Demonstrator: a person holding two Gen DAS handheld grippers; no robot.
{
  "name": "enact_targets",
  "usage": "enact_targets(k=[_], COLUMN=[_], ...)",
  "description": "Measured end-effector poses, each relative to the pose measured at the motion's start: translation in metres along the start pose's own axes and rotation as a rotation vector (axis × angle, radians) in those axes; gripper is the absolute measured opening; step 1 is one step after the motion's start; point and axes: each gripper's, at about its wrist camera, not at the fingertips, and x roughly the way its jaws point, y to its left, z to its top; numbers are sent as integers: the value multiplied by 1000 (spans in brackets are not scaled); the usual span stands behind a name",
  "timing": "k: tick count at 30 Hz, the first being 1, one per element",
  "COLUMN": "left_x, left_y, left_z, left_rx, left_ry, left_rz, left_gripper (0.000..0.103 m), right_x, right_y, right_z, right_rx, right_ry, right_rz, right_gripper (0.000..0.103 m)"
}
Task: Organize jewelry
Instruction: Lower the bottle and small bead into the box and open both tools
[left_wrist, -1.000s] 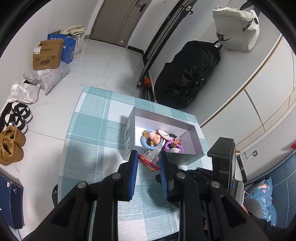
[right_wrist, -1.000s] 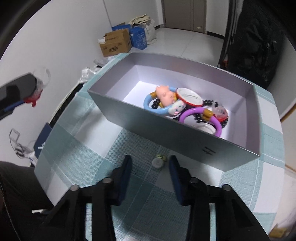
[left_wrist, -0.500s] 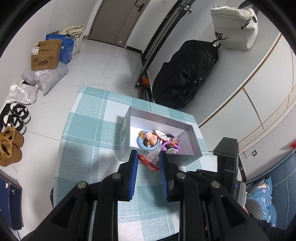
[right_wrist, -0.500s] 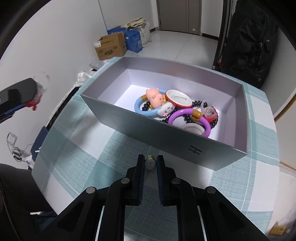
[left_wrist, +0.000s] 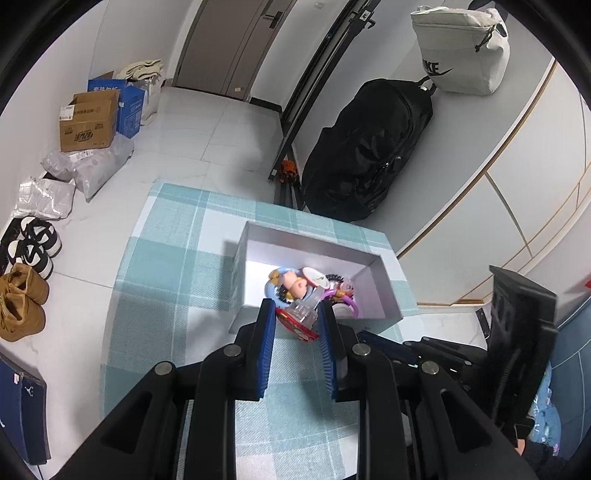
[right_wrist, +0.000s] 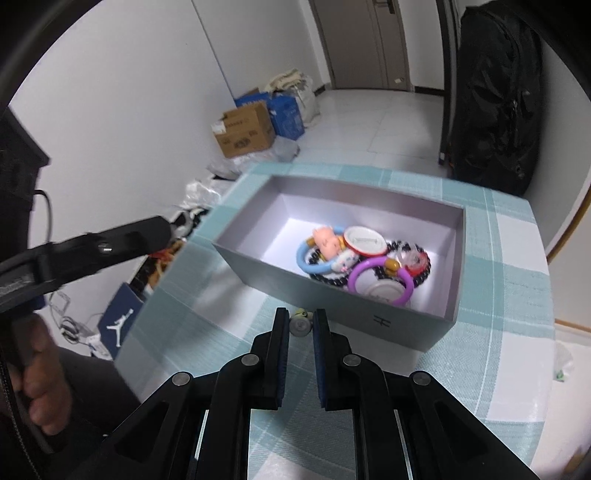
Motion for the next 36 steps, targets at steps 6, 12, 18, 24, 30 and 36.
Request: enact_targets(k=[6,12,18,24,30,36], left_x=[1,12,22,39,53,65], left_y=[-13,-19,-25,-26,-25,-28], left_z=[4,5,10,14,17,23], left_rx=[27,30,44,45,23,24], left_ry=[-31,-23,-32,-14,11,32], left_rz=[-4,-17,-25,-18,-32,-41], left_gripper=[18,18,18,18,18,18], right_x=[-18,-41,-53,-46,-35,-29], right_y=[-4,-19,-35,-47,-55,-65], right_z=[7,16,21,25,29,35], right_rx=[6,64,120,154,164,172], right_ry=[-72,-168,-239,-245,-228,-218], right_rz=[35,80,121,126,129,119], right_gripper=[12,12,12,12,12,12])
